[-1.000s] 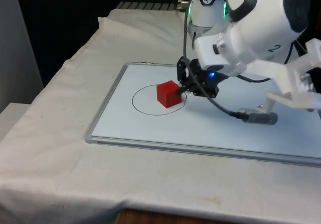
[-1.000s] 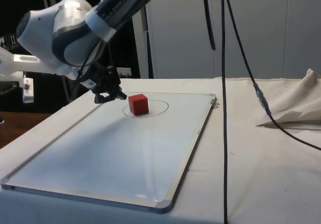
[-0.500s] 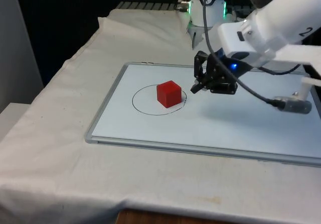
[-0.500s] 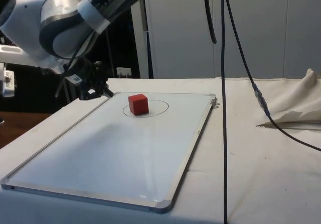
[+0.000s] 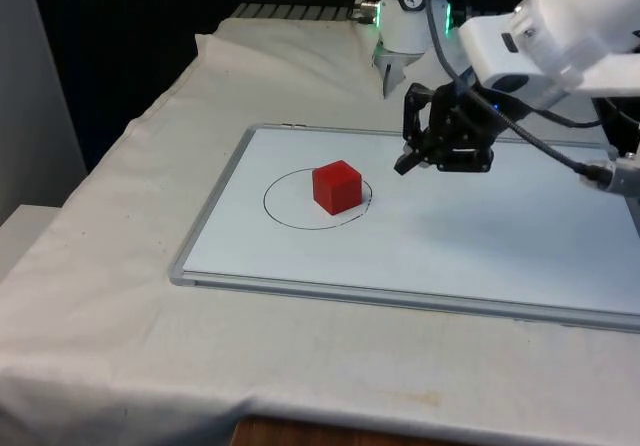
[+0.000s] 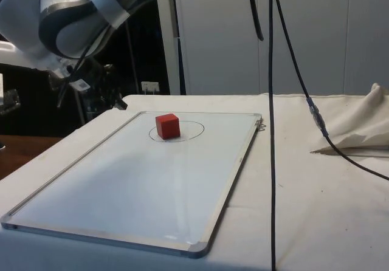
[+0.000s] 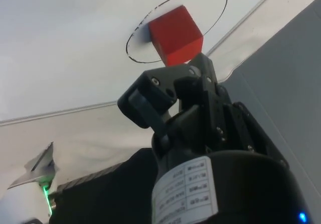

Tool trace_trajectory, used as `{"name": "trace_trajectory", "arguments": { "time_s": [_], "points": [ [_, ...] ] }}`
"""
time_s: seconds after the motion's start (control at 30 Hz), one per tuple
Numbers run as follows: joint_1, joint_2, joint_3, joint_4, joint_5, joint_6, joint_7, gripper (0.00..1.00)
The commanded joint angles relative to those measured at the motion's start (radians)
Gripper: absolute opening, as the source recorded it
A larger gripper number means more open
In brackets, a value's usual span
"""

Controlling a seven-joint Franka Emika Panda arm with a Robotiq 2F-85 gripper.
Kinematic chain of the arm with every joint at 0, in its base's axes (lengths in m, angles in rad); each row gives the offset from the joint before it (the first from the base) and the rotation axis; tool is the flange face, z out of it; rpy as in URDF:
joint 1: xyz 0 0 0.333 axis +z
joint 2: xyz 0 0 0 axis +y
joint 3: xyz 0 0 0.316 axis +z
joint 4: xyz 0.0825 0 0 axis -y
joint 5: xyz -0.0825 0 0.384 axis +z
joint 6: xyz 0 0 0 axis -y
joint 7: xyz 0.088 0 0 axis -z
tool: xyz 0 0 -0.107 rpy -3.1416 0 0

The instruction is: Push the cube into the marked area.

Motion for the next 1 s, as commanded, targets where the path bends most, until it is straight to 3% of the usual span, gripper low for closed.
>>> {"name": "trace_trajectory", "arguments": {
  "time_s": [0.0,0.23,0.97],
  "points": [
    [-0.001,-0.002,0.003,0.000,0.000,0.012,-0.008,0.00],
    [-0.003,-0.024,0.006,-0.010,0.001,0.028,-0.014,0.00],
    [-0.017,-0.057,0.045,-0.019,0.047,0.027,0.109,0.00]
  ]
}}
